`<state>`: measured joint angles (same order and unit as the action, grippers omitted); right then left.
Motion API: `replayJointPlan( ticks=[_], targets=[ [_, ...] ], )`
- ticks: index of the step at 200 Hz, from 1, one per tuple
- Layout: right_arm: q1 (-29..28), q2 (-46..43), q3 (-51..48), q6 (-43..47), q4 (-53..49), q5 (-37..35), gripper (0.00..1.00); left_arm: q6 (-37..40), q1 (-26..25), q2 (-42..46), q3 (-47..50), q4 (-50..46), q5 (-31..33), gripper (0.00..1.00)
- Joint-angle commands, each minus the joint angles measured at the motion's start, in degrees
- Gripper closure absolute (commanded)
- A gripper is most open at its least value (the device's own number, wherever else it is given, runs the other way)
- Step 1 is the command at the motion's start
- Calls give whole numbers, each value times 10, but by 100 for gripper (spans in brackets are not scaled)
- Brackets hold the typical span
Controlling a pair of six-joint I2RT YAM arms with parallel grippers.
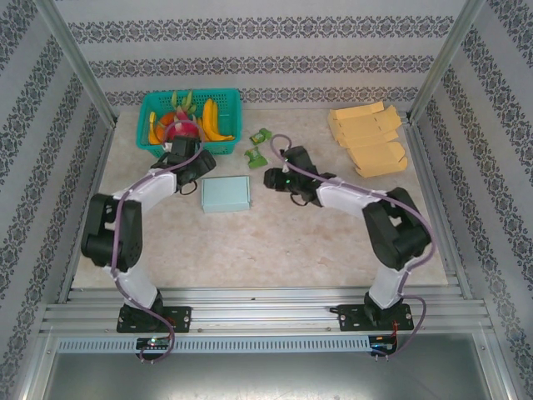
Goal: Fold the paper box
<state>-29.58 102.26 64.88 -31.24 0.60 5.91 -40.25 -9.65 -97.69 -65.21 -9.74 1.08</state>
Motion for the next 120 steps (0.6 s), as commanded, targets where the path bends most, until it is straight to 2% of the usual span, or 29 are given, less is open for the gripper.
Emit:
replayJointPlan(
  ticks=[1, 30, 59, 105, 120],
  targets=[
    [39, -29, 61, 107, -140, -102, 56, 24, -3, 98, 16, -90, -8, 15],
    [119, 3, 158, 201, -241, -154, 56, 20, -19, 237, 85, -144, -73, 15],
    [193, 66, 253, 272, -296, -196, 55, 12, -32, 401, 189, -164, -128, 15],
    [248, 159, 365, 355, -353, -147, 55, 10, -37, 665, 327, -273, -140, 15],
    [252, 180, 374, 396, -356, -155, 56, -10, -45, 714, 367, -246, -171, 14]
  ],
)
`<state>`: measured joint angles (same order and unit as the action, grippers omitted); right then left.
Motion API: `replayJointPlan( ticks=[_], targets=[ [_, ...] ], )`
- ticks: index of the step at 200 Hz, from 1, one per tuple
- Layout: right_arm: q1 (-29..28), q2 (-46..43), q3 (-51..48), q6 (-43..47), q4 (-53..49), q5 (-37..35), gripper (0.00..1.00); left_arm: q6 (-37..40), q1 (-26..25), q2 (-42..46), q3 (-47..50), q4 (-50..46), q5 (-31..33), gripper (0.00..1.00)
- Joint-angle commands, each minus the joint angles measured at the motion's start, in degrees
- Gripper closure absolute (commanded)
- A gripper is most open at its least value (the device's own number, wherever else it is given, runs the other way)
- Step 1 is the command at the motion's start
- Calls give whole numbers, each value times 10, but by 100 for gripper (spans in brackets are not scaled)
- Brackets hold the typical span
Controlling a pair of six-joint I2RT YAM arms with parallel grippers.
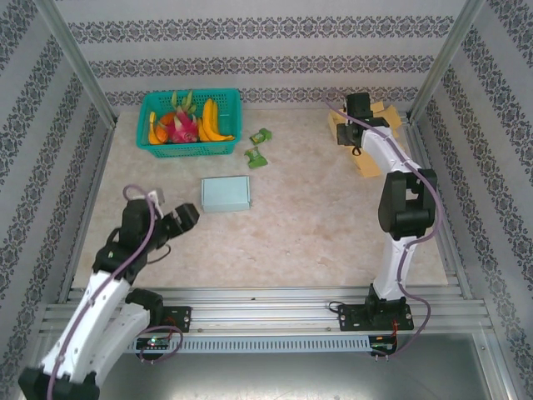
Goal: Fold the paper box
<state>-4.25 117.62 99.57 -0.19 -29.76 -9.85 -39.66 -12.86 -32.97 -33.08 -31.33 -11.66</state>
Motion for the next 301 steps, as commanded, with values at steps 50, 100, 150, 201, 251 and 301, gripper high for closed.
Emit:
replayJointPlan(
  ticks=[50, 100, 150, 201, 251, 301],
  targets=[
    [6, 103, 65, 162, -79, -72, 56, -19, -13, 63, 79, -3, -43, 15],
    [12, 168, 116, 207, -99, -148, 56, -15, -13, 49, 85, 6, -56, 14],
    [12, 162, 116, 217, -102, -122, 98, -14, -14, 48, 84, 6, -51, 14],
    [-8, 18, 16, 155, -89, -115, 100, -37, -13, 46, 89, 14, -54, 14],
    [-106, -187, -183, 46, -116, -166, 100, -72, -49, 56, 81, 19, -21, 17],
    [-316, -358, -354, -150, -147, -171, 100, -112, -168, 24, 77, 55, 84, 16]
  ],
)
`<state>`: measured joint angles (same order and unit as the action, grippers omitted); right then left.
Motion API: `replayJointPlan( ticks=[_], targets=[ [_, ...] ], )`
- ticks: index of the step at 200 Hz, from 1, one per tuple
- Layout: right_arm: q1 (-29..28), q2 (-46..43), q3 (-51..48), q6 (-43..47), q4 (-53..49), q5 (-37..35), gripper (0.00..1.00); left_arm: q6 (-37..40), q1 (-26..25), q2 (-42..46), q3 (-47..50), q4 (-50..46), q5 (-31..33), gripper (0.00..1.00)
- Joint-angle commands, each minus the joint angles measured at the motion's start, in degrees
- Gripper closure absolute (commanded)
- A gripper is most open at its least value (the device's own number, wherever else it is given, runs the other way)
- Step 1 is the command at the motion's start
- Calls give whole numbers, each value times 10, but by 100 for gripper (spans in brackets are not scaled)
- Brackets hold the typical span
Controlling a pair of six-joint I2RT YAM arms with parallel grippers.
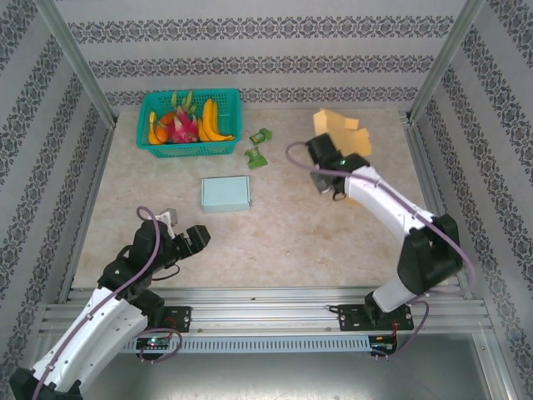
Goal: Fold the paper box
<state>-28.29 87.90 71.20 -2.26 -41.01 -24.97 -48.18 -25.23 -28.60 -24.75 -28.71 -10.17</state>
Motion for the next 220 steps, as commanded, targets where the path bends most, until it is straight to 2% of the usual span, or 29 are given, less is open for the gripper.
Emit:
replayJointPlan(
  ticks=[1, 27, 49, 65, 80, 124, 150, 164, 187, 220],
  targets=[
    [-80, -64, -73, -135, -34, -20, 100, -26, -46, -21, -7, 29, 71, 16],
    [-162, -146, -160, -230, -10, 17, 100, -30, -84, -48, -12, 35, 106, 16],
    [-188, -215, -245, -272, 68, 122, 68, -30, -100, -77, -15, 51, 118, 16],
    [-188, -257, -275, -283, 93, 170, 58, -29, -114, -110, -23, 64, 135, 16],
    [-184, -293, -282, -281, 92, 186, 49, -30, -131, -144, -36, 82, 152, 16],
    [-131, -378, -282, -269, 82, 174, 46, -30, -201, -298, -113, 153, 192, 16],
    [-86, -428, -323, -257, 117, 153, 45, -32, -251, -415, -175, 208, 214, 15],
    [-63, -454, -358, -257, 145, 167, 44, -32, -269, -474, -215, 227, 221, 15],
    [-36, -485, -384, -268, 161, 217, 44, -31, -283, -584, -301, 214, 232, 14],
    [-36, -503, -389, -267, 154, 201, 44, -40, -285, -734, -432, 148, 236, 13]
  ],
)
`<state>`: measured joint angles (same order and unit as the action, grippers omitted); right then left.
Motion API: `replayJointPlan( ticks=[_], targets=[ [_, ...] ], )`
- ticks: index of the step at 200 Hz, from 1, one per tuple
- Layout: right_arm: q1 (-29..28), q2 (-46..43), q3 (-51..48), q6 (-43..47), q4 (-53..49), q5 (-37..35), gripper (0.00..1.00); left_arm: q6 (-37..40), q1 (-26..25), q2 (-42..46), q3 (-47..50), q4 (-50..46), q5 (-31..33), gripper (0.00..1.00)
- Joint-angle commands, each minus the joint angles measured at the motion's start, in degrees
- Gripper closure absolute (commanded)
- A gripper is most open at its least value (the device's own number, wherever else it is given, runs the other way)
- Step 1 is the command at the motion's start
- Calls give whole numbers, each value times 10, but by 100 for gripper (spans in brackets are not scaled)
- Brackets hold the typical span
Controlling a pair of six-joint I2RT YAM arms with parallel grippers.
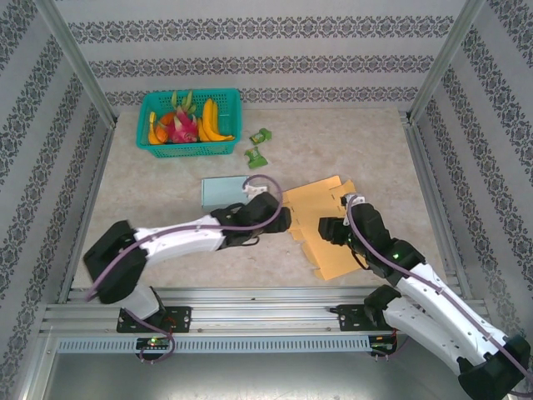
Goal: Fold the paper box
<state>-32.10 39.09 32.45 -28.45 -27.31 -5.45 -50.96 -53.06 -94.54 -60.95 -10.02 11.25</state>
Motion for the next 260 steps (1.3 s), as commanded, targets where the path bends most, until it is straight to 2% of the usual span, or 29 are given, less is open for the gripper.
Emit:
replayJointPlan(
  ticks=[1, 25, 53, 75, 88, 101, 115, 122, 130, 160, 189, 207, 231, 251, 260],
  targets=[
    [2, -16, -2, -5, 17, 6, 44, -12, -6, -78, -73, -39, 22, 12],
    [2, -21, -7, -11, 20, 15, 44, -11, -6, -143, -108, -38, 15, 16],
    [2, -18, -10, -15, 24, 23, 44, -11, -5, -174, -116, -26, 19, 22],
    [2, -14, -12, -16, 28, 25, 44, -9, -1, -178, -107, -7, 18, 33],
    [2, -9, -13, -16, 30, 27, 45, -6, 1, -174, -97, 9, 22, 45],
    [3, -5, -13, -17, 31, 28, 44, 4, 3, -165, -81, 35, 28, 63],
    [2, 1, -13, -16, 35, 30, 44, 29, 6, -153, -62, 71, 33, 79],
    [3, 5, -13, -15, 38, 31, 44, 50, 9, -146, -55, 88, 34, 92],
    [3, 10, -14, -6, 49, 41, 44, 75, 12, -135, -49, 101, 37, 100],
    [3, 35, 2, 33, 74, 66, 43, 214, 18, -67, -20, 143, 75, 100],
    [3, 38, 46, 108, 71, 67, 43, 381, 20, 37, 85, 306, 65, 100],
    [4, 39, 78, 169, 86, 67, 45, 445, 32, 89, 132, 362, 57, 100],
    [3, 53, 136, 301, 100, 103, 46, 489, 56, 133, 165, 394, 50, 100],
    [4, 84, 186, 497, 68, 210, 38, 507, 71, 159, 188, 418, 24, 100],
    [7, 105, 210, 587, 43, 232, 35, 518, 73, 169, 198, 431, 13, 100]
  ],
)
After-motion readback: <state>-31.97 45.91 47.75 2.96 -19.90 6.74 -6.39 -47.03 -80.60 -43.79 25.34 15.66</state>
